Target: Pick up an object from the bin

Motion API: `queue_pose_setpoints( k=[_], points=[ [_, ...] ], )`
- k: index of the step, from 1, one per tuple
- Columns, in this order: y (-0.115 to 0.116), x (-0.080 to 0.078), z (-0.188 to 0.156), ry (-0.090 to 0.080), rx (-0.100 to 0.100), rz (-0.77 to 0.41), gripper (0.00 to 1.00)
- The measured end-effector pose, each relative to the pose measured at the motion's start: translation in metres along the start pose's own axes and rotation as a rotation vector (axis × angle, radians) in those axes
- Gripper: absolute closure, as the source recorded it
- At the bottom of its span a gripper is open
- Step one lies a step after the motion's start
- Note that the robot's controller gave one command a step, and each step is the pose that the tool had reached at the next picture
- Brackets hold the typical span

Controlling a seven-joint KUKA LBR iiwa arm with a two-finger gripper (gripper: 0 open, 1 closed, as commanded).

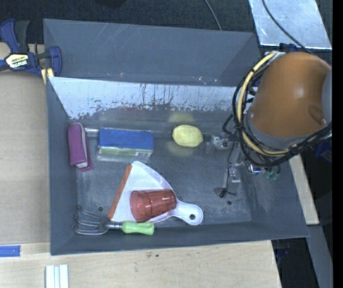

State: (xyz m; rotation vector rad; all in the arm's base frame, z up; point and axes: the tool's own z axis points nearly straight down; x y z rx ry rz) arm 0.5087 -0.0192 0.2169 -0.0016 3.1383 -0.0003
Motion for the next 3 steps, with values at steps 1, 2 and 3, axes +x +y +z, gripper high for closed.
queue_pose_setpoints(
  k=[1,2,3],
  points=[
    [0.000,0.000,0.000,0.000,0.000,0.000,0.00],
    [0.066,-0.013,0.059,0.002,-0.003,0.011,0.00],
    [0.071,-0.045,0.045,-0.013,0.002,0.016,0.00]
  ],
)
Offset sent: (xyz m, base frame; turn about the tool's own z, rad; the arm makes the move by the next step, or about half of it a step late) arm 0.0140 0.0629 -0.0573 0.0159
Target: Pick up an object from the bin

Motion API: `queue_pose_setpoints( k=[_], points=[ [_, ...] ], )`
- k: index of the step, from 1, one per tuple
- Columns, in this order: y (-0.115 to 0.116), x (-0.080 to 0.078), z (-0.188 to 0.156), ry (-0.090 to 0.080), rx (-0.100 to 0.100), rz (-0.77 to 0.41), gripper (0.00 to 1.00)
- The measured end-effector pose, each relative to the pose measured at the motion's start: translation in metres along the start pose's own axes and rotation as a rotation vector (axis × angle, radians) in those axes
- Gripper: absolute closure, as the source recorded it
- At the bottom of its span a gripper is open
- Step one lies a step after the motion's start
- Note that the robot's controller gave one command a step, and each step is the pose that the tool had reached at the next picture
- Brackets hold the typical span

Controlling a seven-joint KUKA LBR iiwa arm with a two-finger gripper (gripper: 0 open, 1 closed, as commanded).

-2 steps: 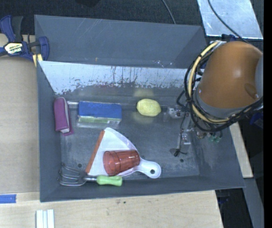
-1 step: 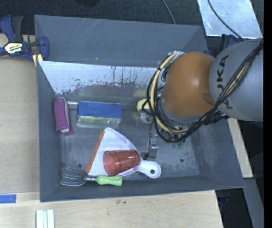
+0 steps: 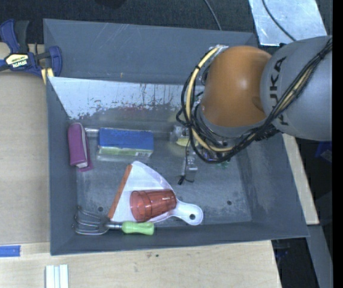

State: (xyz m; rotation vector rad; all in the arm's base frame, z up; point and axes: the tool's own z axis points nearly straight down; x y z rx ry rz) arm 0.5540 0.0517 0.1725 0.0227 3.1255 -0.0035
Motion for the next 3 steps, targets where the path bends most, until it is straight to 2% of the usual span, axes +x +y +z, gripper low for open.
queue_pose_setpoints(
  k=[1,2,3],
  points=[
    [0.043,0.038,0.048,0.015,-0.003,-0.005,0.00],
    [0.015,0.042,0.060,-0.008,0.001,-0.067,0.00],
    [0.040,0.043,0.063,0.001,-0.003,-0.021,0.00]
  ],
)
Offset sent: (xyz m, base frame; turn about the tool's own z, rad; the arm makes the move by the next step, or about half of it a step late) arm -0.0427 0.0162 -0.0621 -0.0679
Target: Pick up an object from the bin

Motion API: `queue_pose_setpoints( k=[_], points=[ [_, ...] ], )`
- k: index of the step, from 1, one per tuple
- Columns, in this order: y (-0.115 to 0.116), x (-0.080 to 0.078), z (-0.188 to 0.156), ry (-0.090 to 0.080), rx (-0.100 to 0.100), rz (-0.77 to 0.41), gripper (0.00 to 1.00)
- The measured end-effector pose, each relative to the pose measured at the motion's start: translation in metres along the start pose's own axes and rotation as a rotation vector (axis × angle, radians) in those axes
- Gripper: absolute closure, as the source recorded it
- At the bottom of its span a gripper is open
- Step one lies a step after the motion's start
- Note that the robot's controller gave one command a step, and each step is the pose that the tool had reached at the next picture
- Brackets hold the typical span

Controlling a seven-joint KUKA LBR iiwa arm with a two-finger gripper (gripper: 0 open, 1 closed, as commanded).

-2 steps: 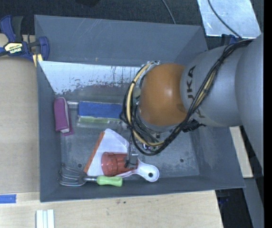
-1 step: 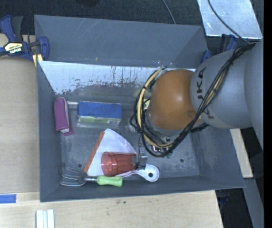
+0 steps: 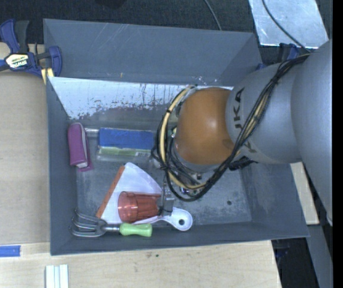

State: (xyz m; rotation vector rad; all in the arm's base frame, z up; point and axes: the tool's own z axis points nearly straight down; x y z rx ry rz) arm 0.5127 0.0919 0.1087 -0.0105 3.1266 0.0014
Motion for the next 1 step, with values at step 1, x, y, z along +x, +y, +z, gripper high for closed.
queue_pose_setpoints(
  k=[1],
  points=[
    [-0.0178,-0.0028,0.0273,-0.005,0.003,-0.032,0.00]
  ],
)
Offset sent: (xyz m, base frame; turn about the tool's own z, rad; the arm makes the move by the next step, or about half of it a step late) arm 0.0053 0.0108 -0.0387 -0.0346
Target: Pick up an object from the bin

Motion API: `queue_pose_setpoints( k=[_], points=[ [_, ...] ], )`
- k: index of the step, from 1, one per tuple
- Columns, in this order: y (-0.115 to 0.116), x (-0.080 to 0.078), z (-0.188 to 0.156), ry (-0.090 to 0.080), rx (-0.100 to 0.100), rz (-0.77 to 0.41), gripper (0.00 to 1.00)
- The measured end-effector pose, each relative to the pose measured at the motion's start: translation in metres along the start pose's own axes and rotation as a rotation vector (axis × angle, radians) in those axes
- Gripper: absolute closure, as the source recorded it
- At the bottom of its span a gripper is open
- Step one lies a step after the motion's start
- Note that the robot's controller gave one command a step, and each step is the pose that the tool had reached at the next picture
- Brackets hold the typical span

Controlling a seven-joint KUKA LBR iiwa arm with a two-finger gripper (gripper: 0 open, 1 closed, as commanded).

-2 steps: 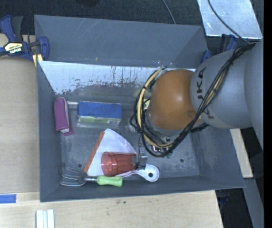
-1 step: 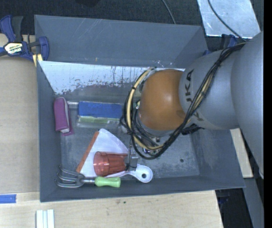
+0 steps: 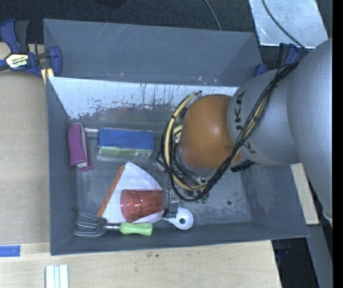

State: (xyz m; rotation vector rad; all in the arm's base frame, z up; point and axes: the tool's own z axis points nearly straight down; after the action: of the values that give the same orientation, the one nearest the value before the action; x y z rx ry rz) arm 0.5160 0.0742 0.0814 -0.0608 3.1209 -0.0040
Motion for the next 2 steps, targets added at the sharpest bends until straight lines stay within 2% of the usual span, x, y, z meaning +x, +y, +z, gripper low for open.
queue_pose_setpoints(
  k=[1,2],
  points=[
    [0.029,-0.008,0.005,-0.012,-0.006,-0.003,0.00],
    [0.030,0.004,0.010,-0.007,0.002,-0.014,0.00]
  ],
)
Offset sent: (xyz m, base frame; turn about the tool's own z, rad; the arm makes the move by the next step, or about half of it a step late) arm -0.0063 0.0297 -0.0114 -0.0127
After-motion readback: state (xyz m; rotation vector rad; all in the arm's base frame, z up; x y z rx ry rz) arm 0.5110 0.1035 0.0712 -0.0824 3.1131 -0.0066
